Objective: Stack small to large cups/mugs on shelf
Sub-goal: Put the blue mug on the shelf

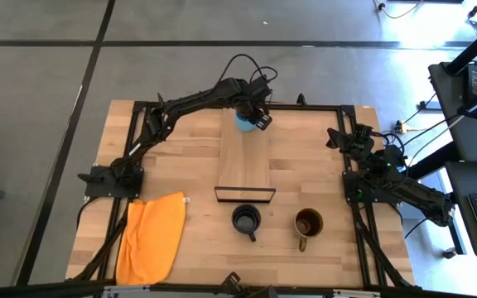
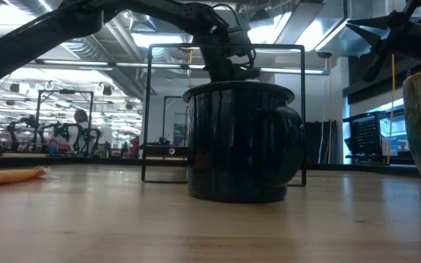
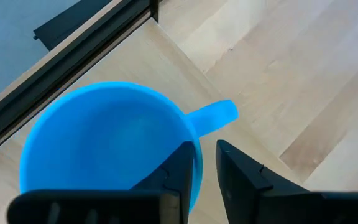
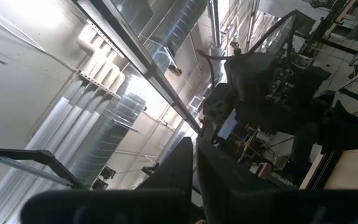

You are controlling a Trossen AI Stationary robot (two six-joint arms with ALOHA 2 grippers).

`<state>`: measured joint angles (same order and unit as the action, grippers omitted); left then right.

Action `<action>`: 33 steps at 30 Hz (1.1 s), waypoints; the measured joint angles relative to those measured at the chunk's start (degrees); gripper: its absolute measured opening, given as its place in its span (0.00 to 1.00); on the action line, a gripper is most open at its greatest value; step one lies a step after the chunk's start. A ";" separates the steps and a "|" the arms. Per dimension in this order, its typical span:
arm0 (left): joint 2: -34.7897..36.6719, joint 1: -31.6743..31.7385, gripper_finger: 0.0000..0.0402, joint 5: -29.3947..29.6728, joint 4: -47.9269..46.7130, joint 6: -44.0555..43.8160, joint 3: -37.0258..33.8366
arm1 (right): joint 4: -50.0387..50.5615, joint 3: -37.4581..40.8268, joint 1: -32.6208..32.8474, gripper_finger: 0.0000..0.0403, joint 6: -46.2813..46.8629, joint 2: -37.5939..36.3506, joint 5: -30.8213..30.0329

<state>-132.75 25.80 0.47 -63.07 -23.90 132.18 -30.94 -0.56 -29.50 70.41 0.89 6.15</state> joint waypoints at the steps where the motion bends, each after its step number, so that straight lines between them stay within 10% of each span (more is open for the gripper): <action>1: 0.04 -0.02 0.16 -0.01 -0.03 0.02 0.00 | 0.00 0.00 0.00 0.06 0.00 0.00 0.00; 22: 1.25 0.46 0.17 1.79 3.63 0.50 -0.05 | 0.33 0.00 -0.02 0.06 -0.16 0.00 -0.07; 33: 11.04 -4.54 0.13 -1.41 4.93 18.06 0.11 | 1.98 0.00 -0.02 0.06 -0.38 0.02 -0.10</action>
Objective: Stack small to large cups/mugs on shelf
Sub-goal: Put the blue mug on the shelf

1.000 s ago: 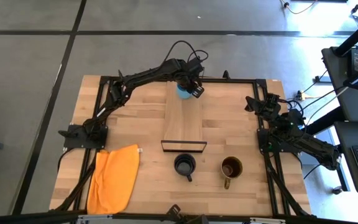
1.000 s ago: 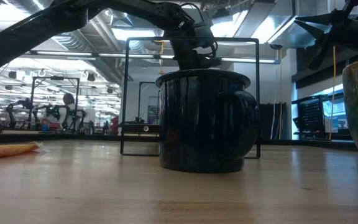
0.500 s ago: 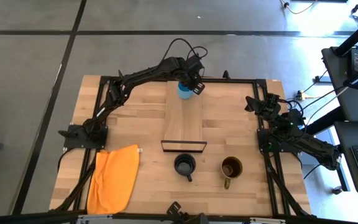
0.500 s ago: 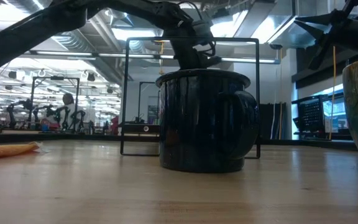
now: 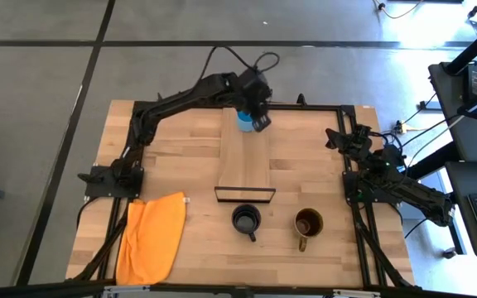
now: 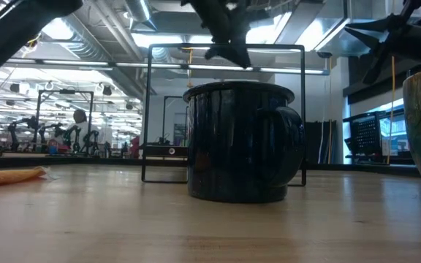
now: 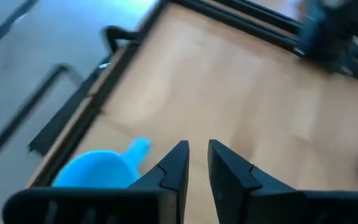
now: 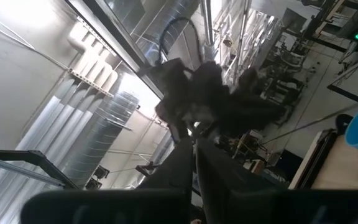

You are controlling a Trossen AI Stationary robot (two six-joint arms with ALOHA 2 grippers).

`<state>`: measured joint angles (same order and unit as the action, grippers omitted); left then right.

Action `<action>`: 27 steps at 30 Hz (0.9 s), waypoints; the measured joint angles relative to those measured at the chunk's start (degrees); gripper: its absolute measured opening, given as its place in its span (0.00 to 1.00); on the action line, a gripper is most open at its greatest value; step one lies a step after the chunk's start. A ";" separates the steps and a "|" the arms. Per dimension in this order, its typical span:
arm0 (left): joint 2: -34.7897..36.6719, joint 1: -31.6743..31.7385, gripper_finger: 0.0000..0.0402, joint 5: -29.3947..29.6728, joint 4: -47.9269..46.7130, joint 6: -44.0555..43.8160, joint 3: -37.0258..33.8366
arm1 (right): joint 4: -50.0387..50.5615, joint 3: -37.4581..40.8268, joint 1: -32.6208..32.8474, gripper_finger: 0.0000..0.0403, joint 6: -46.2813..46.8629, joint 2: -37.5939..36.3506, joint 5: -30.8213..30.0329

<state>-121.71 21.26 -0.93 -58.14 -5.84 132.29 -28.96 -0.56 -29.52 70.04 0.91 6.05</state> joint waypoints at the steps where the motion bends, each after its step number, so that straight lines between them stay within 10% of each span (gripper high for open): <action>1: -0.18 -0.34 0.13 -1.70 -0.52 0.93 -0.02 | 0.08 0.00 0.02 0.06 -0.02 0.00 -0.01; 9: -7.36 -4.98 0.07 -2.02 -3.59 10.88 -0.22 | 0.71 0.02 0.00 0.06 0.04 0.00 -0.46; 17: -9.28 -7.37 0.00 13.60 -1.62 30.31 -0.19 | 0.60 0.02 0.00 0.06 0.24 0.00 -0.47; 27: -9.27 -1.86 0.00 13.29 -0.96 28.48 -0.11 | 0.60 0.02 0.00 0.06 -1.31 0.00 -0.46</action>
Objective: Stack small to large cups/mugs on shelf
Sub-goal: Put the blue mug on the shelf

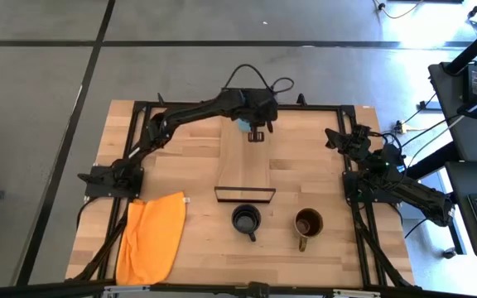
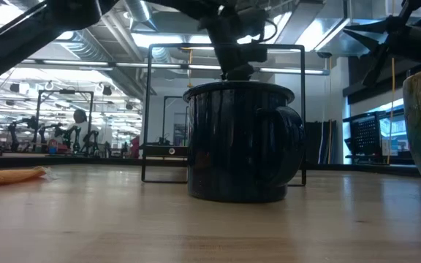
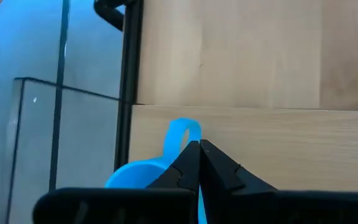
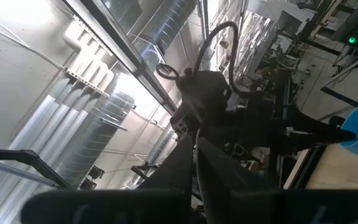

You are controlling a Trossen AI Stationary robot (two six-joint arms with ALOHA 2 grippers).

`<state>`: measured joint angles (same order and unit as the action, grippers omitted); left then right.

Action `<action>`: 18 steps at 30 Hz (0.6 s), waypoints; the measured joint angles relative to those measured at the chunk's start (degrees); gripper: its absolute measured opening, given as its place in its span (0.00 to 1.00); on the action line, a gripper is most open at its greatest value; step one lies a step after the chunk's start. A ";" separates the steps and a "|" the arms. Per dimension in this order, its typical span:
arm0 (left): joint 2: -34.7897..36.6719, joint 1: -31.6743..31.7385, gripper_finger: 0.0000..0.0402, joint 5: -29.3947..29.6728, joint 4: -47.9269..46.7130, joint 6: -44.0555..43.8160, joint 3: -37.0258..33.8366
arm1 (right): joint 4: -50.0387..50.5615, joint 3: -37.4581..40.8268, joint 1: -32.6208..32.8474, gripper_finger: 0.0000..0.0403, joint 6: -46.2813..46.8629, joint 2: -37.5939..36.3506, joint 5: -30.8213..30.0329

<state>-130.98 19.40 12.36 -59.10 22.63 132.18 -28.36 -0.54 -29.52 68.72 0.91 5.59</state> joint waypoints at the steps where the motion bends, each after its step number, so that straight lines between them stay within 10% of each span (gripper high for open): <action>1: 0.00 0.42 0.00 -0.84 0.00 0.05 0.00 | 0.02 0.00 0.00 0.06 -0.20 0.00 -0.01; 18: -3.04 0.86 0.00 -5.57 2.03 6.05 0.00 | 0.85 0.00 0.01 0.06 -0.17 0.00 0.00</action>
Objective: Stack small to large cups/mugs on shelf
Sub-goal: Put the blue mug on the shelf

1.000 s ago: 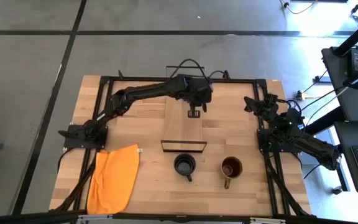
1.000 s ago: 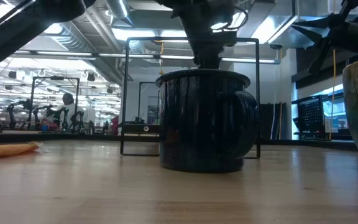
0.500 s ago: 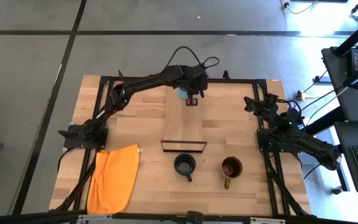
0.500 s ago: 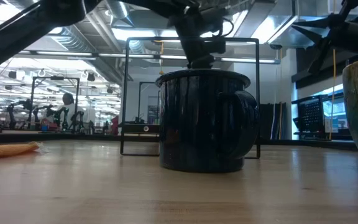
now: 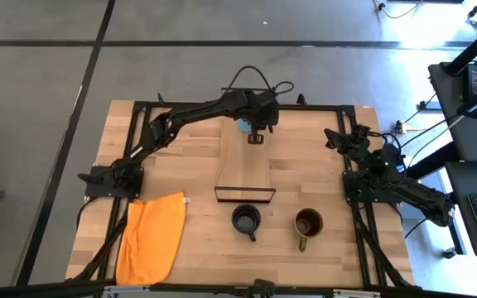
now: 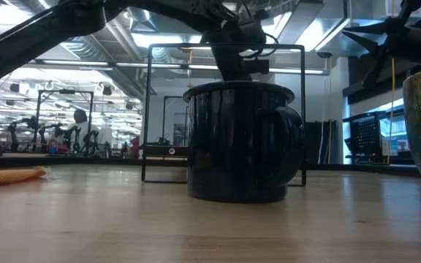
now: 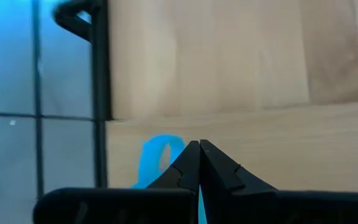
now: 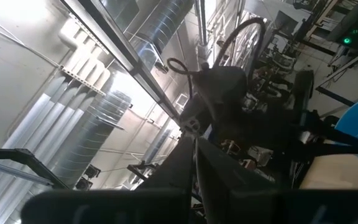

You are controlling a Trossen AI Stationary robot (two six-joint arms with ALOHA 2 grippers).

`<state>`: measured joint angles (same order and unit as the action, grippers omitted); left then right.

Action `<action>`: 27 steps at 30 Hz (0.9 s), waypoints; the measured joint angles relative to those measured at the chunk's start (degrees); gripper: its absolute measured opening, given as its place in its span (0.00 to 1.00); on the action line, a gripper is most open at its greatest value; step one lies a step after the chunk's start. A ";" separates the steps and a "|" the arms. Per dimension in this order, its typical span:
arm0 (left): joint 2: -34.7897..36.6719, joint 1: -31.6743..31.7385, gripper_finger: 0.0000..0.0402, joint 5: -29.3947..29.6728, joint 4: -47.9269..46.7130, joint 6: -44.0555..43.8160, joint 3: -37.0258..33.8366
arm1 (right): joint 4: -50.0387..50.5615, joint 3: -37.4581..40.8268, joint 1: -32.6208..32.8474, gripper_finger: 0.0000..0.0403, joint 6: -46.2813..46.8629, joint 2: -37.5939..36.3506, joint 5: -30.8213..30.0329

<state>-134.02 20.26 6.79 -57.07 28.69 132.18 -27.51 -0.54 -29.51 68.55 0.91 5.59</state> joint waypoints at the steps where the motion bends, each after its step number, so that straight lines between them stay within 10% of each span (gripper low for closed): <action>1: 0.00 0.16 0.00 0.48 0.74 0.00 0.00 | 0.02 0.00 0.00 0.06 0.05 0.00 -0.01; 27: -1.14 2.46 0.00 -1.24 -1.48 -2.79 0.00 | 0.07 0.00 0.00 0.06 0.07 0.00 -0.01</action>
<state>-135.16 22.72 5.55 -58.55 25.90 132.18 -27.44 -0.54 -29.51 68.62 0.91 5.58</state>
